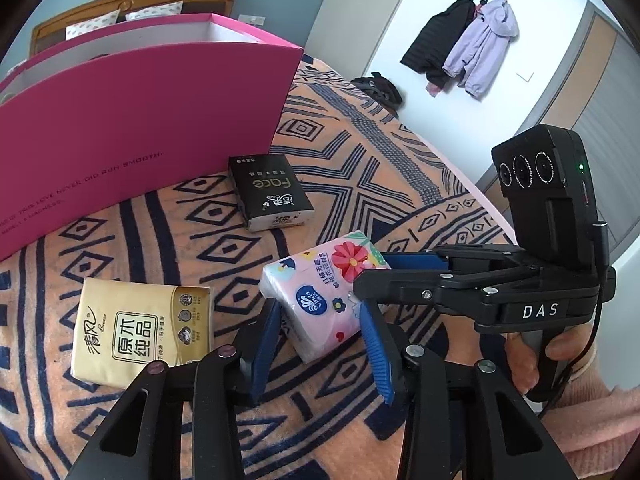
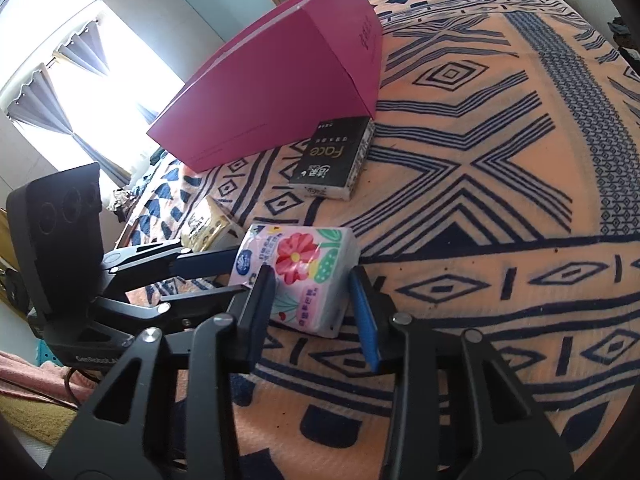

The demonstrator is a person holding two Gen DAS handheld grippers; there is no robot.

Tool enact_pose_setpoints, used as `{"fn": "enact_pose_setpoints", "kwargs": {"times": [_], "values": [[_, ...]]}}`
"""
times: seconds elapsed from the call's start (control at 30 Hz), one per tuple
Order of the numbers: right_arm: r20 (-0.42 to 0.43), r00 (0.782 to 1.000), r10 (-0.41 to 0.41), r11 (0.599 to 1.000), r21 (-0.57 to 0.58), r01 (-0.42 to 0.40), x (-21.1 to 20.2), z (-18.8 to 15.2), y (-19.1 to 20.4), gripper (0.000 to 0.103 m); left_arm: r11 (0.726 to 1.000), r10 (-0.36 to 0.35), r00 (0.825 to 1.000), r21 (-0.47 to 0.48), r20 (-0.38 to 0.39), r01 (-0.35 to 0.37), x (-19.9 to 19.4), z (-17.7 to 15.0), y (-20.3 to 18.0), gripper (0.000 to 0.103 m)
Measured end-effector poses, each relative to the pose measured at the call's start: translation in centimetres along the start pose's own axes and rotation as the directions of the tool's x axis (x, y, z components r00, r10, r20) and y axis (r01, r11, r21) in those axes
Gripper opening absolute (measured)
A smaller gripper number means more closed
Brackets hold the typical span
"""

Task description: Organize objects

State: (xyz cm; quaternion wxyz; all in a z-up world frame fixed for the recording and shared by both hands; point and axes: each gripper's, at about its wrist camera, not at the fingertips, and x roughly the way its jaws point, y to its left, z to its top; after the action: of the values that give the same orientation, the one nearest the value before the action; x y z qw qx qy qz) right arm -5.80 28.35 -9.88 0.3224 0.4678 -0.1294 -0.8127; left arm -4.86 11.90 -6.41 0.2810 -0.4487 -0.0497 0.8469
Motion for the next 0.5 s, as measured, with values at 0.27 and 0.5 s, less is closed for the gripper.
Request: {"fn": "enact_pose_setpoints", "kwargs": {"times": [0.27,0.5], "values": [[0.007,1.000,-0.018,1.000,-0.025,0.018,0.0,0.3,0.8,0.041,1.000,-0.004,1.000,-0.001,0.027,0.004,-1.0,0.2,-0.1,0.041],[0.045,0.999,-0.013,0.998,-0.067,0.016,-1.0,1.6,2.2,0.041,1.000,0.011,0.996,0.023,0.087,-0.013,-3.0,1.3,-0.3,0.041]]}}
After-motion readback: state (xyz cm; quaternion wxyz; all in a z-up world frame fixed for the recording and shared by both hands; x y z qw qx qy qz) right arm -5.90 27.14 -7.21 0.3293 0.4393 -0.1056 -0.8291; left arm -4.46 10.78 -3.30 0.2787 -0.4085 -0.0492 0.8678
